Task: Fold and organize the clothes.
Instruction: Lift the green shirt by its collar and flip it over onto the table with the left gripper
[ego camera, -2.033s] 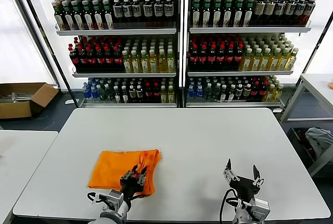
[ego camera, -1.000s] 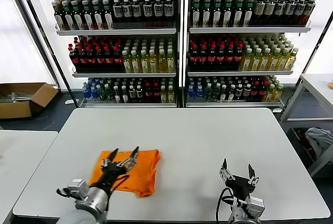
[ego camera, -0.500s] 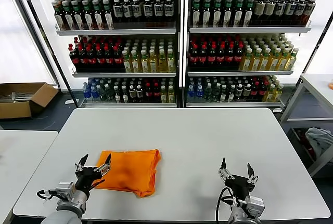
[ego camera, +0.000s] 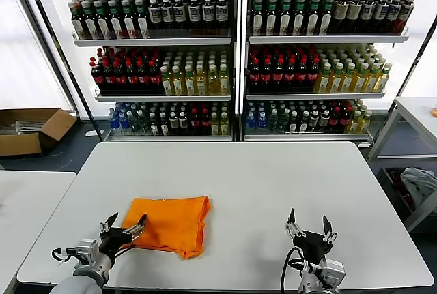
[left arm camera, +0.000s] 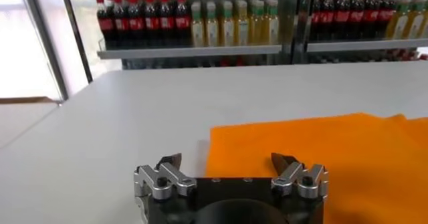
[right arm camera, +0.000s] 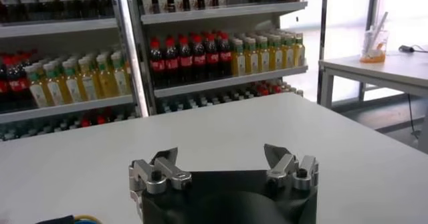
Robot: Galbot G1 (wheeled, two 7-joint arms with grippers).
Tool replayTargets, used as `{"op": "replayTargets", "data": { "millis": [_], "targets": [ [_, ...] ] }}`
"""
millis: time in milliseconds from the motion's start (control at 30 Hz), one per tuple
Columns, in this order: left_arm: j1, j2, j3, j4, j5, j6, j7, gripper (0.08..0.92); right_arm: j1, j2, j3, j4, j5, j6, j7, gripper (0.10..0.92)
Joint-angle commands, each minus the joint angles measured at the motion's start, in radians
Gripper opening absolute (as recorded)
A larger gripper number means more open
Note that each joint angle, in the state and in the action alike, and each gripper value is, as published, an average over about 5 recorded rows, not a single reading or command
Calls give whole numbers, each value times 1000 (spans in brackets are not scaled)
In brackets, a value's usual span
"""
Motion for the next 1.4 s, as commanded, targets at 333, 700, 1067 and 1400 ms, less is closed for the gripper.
{"op": "replayTargets", "data": {
  "millis": [333,700,1067,1400],
  "targets": [
    [-26,13,-3,66,-102,61,25,716,-4,-1,0,5,-4,1,-3,823],
    [-25,14,-7,33,-101,60,9,395,5,1,0,6,-5,-1,-5,823],
    [-22,146,-291,-1,-170,52,-61,127,19,-19,15,5,7,-4,-3,823],
    [10,374,-612,-168,-67,53,-24,121,28,-22,-1,-6,13,-5,-2,823]
  ]
}}
